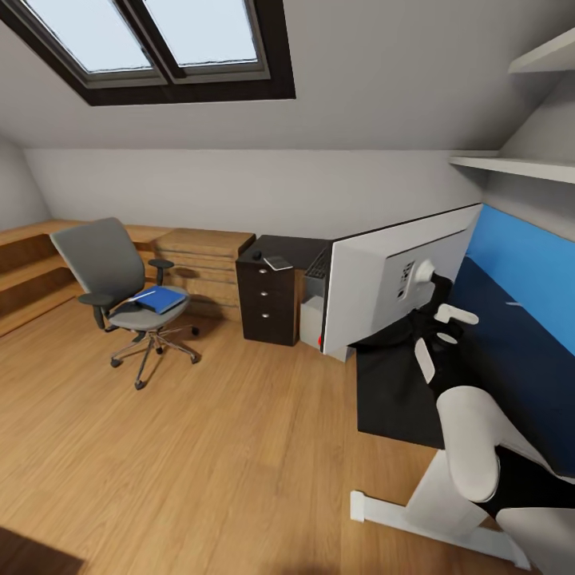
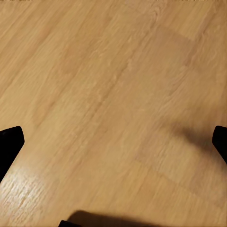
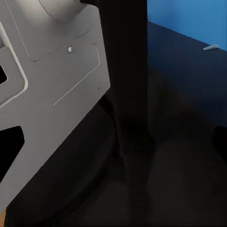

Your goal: In the bedroom, organize the workspace by keeping the computer under the desk, ensuring the monitor is on the desk, placing the keyboard on the desk next to the monitor, placing the mouse on the desk next to the keyboard, moving the folder from the swivel chair onto the desk next to the mouse, stacking the notebook on top of the folder with the pen on top of the notebook, and positioning the swivel chair next to the desk.

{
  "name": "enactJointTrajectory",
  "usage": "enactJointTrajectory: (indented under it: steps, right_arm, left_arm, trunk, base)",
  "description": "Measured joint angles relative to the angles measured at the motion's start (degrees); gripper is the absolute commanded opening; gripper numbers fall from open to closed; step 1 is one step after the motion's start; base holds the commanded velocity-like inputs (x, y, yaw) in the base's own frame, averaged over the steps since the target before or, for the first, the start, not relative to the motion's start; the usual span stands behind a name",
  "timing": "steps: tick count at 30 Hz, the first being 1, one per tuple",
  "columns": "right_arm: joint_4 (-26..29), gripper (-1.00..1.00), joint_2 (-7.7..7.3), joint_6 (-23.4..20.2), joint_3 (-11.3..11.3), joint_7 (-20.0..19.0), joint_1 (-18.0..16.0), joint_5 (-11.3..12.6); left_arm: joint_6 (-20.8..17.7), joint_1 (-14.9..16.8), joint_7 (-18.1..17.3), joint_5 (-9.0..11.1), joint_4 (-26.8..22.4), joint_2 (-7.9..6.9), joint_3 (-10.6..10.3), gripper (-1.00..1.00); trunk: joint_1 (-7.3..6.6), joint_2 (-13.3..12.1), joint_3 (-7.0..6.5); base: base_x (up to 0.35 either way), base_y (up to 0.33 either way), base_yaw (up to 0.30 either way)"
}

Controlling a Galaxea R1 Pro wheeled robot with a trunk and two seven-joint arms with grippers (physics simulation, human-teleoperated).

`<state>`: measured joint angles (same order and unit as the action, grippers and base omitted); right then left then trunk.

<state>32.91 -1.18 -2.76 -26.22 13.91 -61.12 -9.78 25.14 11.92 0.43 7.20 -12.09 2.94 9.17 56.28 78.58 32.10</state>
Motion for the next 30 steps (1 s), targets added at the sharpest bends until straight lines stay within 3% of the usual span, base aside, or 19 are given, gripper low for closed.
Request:
enactJointTrajectory:
  steps: [9,30]
  right_arm:
    - [-1.33,1.00,-1.07,0.25,0.00,0.01,0.00,0.07]
    - [-1.55,1.00,-1.73,0.30,-0.16,0.01,0.00,0.09]
  left_arm:
    - [0.00,0.00,-0.02,0.00,0.01,-0.04,0.00,1.00]
    - [-0.01,0.00,-0.03,0.00,0.02,-0.13,0.00,1.00]
  trunk:
    - [-0.01,0.00,0.00]
    - [-0.02,0.00,0.00]
  base:
    - [0.079,-0.029,0.000]
    - [0.062,-0.035,0.000]
